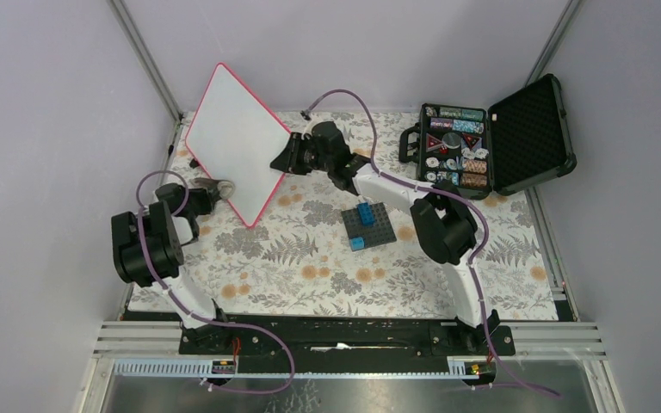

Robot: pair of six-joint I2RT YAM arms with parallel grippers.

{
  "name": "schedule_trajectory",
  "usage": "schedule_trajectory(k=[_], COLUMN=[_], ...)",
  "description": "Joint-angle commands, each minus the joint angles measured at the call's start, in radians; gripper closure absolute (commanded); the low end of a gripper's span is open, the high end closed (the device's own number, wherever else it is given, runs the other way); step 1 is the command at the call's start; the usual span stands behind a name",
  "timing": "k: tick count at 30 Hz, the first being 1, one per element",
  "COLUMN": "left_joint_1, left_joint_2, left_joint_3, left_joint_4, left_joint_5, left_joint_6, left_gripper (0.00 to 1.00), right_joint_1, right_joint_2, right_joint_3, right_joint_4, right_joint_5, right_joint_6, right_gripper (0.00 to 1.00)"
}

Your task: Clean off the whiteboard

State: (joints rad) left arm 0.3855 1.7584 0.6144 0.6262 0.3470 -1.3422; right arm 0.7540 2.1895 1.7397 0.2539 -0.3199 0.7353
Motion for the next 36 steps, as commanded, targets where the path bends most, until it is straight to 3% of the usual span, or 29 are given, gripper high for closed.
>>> schedule_trajectory(k=[1, 8, 13, 17, 23, 28, 30, 36], left_joint_1=[-0.180, -0.267, -0.188, -0.119, -0.096, -0.097, -0.093, -0.102], left_joint_2=[-0.005, -0.128, -0.193, -0.175, -0.069, 0.070, 0.119, 0.276], left_joint_3=[-0.073, -0.052, 0.144, 0.324, 0.438, 0.534, 0.565, 0.718], left_joint_4=[-0.156, -0.220, -0.467, -0.545, -0.363, -0.328, -0.268, -0.307], left_joint_5=[0.181, 0.139, 0.079, 0.047, 0.057, -0.063, -0.091, -0.154], left_joint_6=[-0.004, 0.022, 0.214, 0.300, 0.206, 0.128, 0.082, 0.029], left_gripper=[1.00, 1.00, 1.00, 1.00, 1.00, 1.00, 1.00, 1.00], right_joint_1=[0.003, -0.034, -0.036, -0.037, -0.037, -0.039, -0.038, -0.040], right_joint_2=[-0.074, -0.072, -0.057, -0.062, -0.151, -0.212, -0.225, -0.202], right_joint_3=[-0.032, -0.061, -0.055, -0.059, -0.223, -0.327, -0.341, -0.315], right_joint_4=[0.045, 0.082, 0.092, 0.088, 0.205, 0.252, 0.252, 0.232], right_joint_5=[0.023, -0.087, -0.111, -0.108, -0.095, -0.044, -0.044, -0.112], right_joint_6=[-0.047, -0.050, -0.042, 0.002, 0.070, 0.048, 0.029, -0.031], right_gripper=[0.77, 0.95, 1.00, 1.00, 1.00, 1.00, 1.00, 1.00])
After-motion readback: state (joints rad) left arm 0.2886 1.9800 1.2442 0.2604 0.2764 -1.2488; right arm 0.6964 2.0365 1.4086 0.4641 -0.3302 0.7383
